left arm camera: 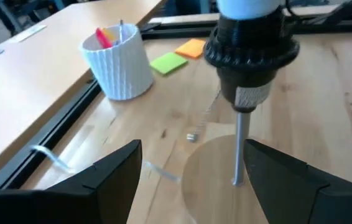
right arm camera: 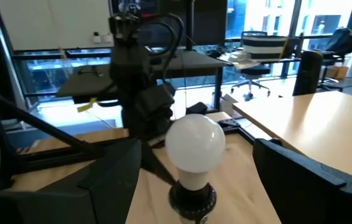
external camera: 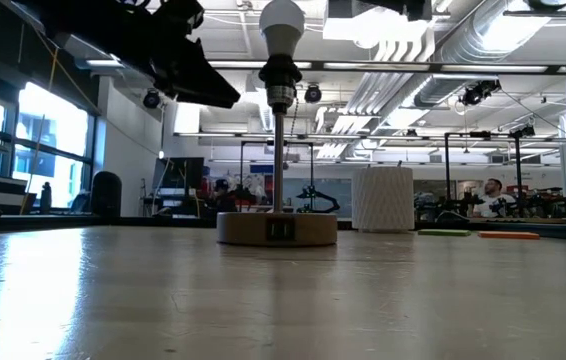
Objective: Screw lightbulb
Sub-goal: Remove the light bulb from the lamp
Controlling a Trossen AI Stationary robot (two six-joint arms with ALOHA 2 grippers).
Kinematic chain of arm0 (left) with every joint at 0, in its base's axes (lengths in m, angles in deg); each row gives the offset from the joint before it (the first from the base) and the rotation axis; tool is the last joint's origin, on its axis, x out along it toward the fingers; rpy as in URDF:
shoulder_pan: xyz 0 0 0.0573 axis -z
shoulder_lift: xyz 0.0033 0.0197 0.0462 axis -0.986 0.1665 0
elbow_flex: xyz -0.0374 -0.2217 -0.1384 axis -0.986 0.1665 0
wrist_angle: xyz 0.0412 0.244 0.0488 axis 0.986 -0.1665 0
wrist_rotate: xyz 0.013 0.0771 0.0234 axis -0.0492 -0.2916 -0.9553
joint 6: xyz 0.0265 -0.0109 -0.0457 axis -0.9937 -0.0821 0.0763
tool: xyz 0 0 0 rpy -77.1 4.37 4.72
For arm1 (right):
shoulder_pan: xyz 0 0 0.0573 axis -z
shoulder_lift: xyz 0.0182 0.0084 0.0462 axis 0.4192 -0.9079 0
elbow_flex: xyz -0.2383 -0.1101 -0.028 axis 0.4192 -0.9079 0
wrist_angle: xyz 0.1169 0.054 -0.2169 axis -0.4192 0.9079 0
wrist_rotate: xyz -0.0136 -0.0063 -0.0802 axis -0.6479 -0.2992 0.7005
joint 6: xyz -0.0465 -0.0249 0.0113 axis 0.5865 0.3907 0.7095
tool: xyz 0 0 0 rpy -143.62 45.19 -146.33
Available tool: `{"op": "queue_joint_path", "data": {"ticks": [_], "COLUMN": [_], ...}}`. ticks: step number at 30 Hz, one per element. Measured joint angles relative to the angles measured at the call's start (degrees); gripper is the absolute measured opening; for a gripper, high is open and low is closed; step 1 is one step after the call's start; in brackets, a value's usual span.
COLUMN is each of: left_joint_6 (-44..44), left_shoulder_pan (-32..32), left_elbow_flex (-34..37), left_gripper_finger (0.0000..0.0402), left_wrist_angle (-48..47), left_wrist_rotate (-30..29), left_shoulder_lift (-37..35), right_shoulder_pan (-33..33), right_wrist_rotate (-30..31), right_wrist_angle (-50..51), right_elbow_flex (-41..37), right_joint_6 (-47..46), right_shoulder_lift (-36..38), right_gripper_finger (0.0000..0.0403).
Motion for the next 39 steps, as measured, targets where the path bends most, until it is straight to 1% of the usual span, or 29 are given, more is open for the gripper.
{"op": "queue_joint_path", "data": {"ticks": [5, 8, 11, 14, 19, 21, 24, 27, 29, 31, 34, 35, 37, 39], "left_joint_6": [-1.0, -2.1, -2.9, -3.4, 0.9, 2.1, 3.0, 3.0, 3.0, 3.4, 3.1, 2.8, 1.9, 0.6], "left_shoulder_pan": [0.0, 0.0, 0.0, -0.3, -1.3, -1.3, -1.3, -1.3, -1.3, -1.1, -0.2, 0.2, 1.2, 2.0], "left_elbow_flex": [0.0, 0.1, 1.3, 6.9, 19.2, 22.4, 24.3, 23.7, 22.6, 22.0, 20.7, 20.4, 19.6, 19.0], "left_gripper_finger": [0.0273, 0.0273, 0.0273, 0.0273, 0.0273, 0.0273, 0.0273, 0.0273, 0.0273, 0.0273, 0.0273, 0.0273, 0.0273, 0.0273], "left_wrist_angle": [-2.9, -5.1, -3.6, 3.7, 24.4, 31.6, 38.9, 40.6, 40.6, 40.5, 40.5, 40.4, 40.3, 40.2], "left_wrist_rotate": [-0.4, -0.4, -0.5, -0.4, 1.9, 2.9, 3.1, 3.1, 3.2, 3.2, 3.3, 3.2, 3.5, 4.8], "left_shoulder_lift": [-0.7, -1.1, -1.6, -3.3, -6.2, -6.2, -6.3, -6.3, -6.3, -6.3, -6.2, -6.2, -6.2, -6.2], "right_shoulder_pan": [-2.1, -3.0, -3.4, -3.3, -1.9, -0.4, 2.2, 3.9, 4.7, 5.6, 7.4, 7.9, 8.9, 9.4], "right_wrist_rotate": [0.3, 0.4, 0.3, 0.3, -1.2, -4.6, -13.0, -21.5, -24.8, -24.3, -16.4, -13.8, -10.7, -10.3], "right_wrist_angle": [3.2, 5.2, 8.0, 6.0, -6.5, -11.2, -18.0, -20.5, -22.9, -25.3, -25.2, -25.2, -24.6, -23.8], "right_elbow_flex": [0.0, 0.0, -0.8, -4.8, -15.3, -19.0, -21.7, -20.9, -19.1, -16.4, -12.6, -11.9, -11.2, -11.0], "right_joint_6": [0.0, 0.1, 0.0, -0.8, -5.3, -8.7, -12.7, -10.0, -7.8, -4.8, -2.6, -2.6, -3.2, -3.9], "right_shoulder_lift": [3.4, 4.1, 4.1, 4.0, 3.6, 2.6, -1.7, -8.8, -13.9, -18.5, -22.9, -23.5, -24.1, -24.1], "right_gripper_finger": [0.0307, 0.0307, 0.0307, 0.0307, 0.0307, 0.0307, 0.0307, 0.0307, 0.0307, 0.0307, 0.0307, 0.0307, 0.0307, 0.0307]}}
